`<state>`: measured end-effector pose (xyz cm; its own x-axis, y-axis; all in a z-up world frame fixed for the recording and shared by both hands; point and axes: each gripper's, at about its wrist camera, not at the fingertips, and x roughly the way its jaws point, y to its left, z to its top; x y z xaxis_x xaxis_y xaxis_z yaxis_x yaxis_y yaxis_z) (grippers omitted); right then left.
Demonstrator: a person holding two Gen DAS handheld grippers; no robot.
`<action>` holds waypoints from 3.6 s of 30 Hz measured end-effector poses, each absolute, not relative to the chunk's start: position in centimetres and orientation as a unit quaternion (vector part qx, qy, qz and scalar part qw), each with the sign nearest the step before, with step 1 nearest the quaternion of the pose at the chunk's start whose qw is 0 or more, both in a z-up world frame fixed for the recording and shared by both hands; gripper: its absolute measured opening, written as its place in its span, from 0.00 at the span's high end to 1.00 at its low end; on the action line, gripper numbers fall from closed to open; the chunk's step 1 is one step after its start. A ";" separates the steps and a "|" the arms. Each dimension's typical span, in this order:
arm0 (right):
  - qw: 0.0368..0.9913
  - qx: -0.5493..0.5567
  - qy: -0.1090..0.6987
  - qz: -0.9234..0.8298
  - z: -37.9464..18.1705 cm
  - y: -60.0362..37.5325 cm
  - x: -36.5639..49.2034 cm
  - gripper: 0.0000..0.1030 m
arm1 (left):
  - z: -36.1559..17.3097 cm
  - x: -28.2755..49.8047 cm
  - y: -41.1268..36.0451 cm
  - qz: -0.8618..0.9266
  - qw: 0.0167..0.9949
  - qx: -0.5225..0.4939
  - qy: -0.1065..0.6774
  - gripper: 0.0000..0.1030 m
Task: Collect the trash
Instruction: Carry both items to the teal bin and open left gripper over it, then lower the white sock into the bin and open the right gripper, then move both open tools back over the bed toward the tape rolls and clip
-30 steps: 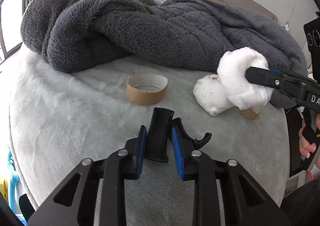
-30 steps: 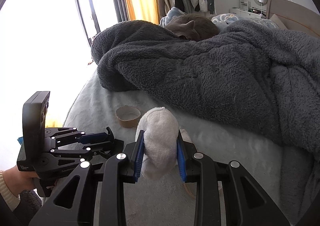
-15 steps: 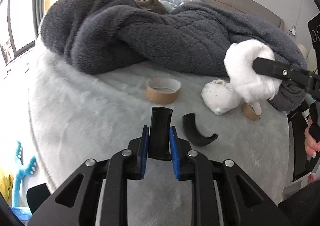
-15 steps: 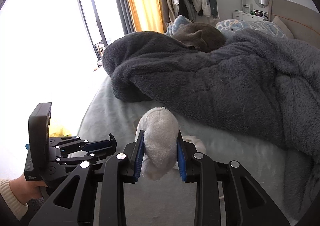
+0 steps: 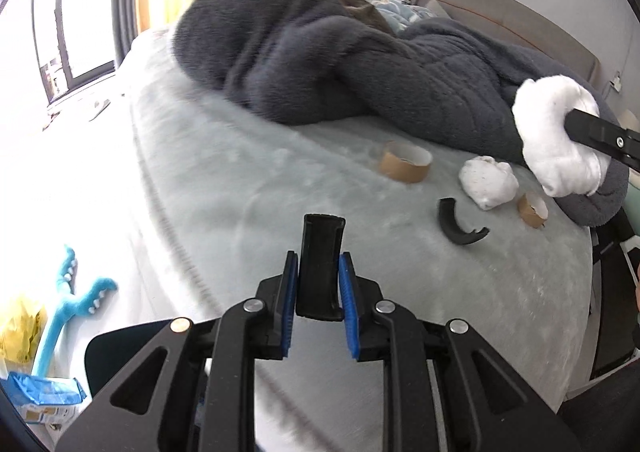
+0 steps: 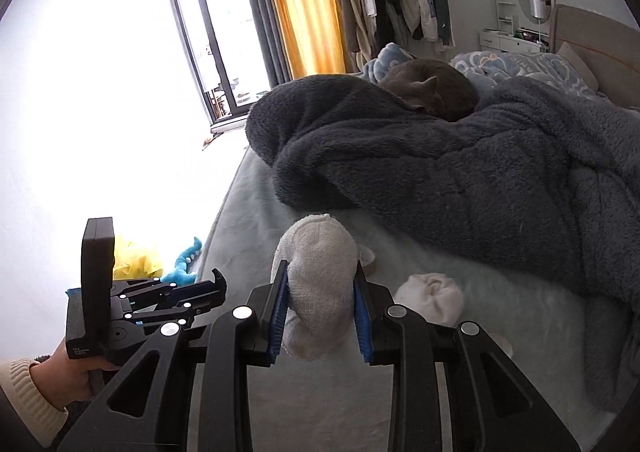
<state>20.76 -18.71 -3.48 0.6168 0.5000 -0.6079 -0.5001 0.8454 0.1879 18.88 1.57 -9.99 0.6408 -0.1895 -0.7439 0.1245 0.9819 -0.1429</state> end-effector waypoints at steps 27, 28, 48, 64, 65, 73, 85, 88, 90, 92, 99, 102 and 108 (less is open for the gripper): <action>0.852 -0.032 0.362 0.376 -4.0 -2.4 17.5 0.71 | -18.1 13.6 16.4 0.030 0.843 -0.106 0.527 0.78; 0.849 -0.035 0.365 0.380 -4.3 -1.6 17.5 0.71 | -18.5 13.4 16.8 0.031 0.840 -0.107 0.531 0.78; 0.796 -0.073 0.443 0.407 -10.7 9.3 17.2 0.71 | -23.9 10.1 23.2 0.048 0.786 -0.155 0.596 0.53; 0.759 -0.089 0.515 0.389 -17.7 15.5 16.8 0.71 | -19.6 6.6 28.8 0.078 0.833 -0.181 0.517 0.25; 0.757 -0.092 0.519 0.387 -18.3 15.8 16.8 0.71 | -19.2 6.5 29.1 0.079 0.836 -0.181 0.511 0.23; 0.743 -0.109 0.545 0.373 -21.5 17.6 16.6 0.71 | -14.9 5.4 29.8 0.075 0.871 -0.171 0.455 0.20; 0.728 -0.144 0.564 0.363 -24.5 19.2 16.2 0.70 | -9.6 4.3 29.8 0.073 0.901 -0.156 0.398 0.19; 0.723 -0.157 0.569 0.359 -25.1 19.4 16.1 0.65 | -8.4 4.2 29.7 0.071 0.906 -0.154 0.388 0.19; 0.725 -0.165 0.568 0.354 -25.3 19.3 16.0 0.56 | -7.7 4.1 29.6 0.070 0.910 -0.147 0.380 0.19; 0.727 -0.168 0.566 0.352 -25.2 19.1 16.0 0.51 | -7.0 4.1 29.5 0.070 0.914 -0.144 0.374 0.19; 0.735 -0.157 0.549 0.365 -22.9 18.1 15.8 0.41 | -5.5 4.3 29.1 0.062 0.922 -0.139 0.355 0.19; 0.741 -0.147 0.535 0.378 -21.3 17.6 15.6 0.39 | -5.1 4.4 28.9 0.058 0.924 -0.142 0.350 0.19; 0.755 -0.131 0.500 0.403 -17.6 16.4 15.1 0.36 | -4.0 4.6 27.8 0.053 0.931 -0.134 0.336 0.18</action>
